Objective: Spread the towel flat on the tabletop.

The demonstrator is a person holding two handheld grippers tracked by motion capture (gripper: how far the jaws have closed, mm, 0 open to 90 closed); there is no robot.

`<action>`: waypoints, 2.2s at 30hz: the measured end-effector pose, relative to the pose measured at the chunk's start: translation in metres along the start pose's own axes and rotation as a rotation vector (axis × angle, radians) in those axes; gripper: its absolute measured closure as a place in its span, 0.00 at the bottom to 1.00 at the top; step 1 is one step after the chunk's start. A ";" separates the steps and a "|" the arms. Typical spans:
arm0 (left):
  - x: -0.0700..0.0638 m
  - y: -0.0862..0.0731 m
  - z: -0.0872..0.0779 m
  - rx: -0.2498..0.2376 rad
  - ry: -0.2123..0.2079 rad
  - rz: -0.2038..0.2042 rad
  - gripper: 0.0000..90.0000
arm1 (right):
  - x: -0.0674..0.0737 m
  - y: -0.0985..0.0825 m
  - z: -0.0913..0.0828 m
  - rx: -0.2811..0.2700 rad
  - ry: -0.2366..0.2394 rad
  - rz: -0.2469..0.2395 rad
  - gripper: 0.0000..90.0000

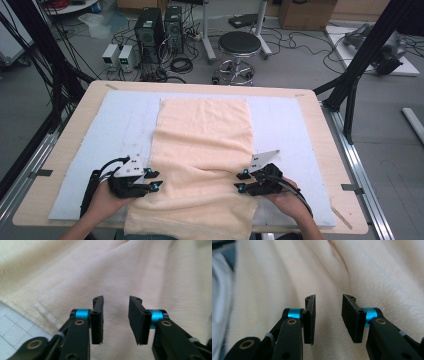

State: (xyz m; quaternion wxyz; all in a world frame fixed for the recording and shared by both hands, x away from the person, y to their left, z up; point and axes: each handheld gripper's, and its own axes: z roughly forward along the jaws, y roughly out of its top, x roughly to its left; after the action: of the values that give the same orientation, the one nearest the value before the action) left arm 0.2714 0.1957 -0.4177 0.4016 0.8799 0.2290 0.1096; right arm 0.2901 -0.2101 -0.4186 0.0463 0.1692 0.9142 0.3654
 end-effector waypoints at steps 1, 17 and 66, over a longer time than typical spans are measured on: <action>0.003 -0.001 0.005 0.024 -0.011 -0.004 0.71 | -0.001 -0.001 0.005 0.021 -0.004 -0.008 0.71; -0.032 -0.023 -0.018 0.075 -0.131 0.023 0.96 | 0.028 -0.009 -0.002 0.017 0.079 -0.053 0.96; 0.006 -0.016 0.004 0.069 -0.093 -0.024 0.88 | -0.005 -0.014 0.003 0.045 -0.014 -0.004 0.91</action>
State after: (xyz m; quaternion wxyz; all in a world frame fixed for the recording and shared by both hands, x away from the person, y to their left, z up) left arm 0.2736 0.2050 -0.4321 0.3824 0.8946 0.2241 0.0559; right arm 0.2914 -0.2197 -0.4307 0.0498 0.1711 0.9222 0.3432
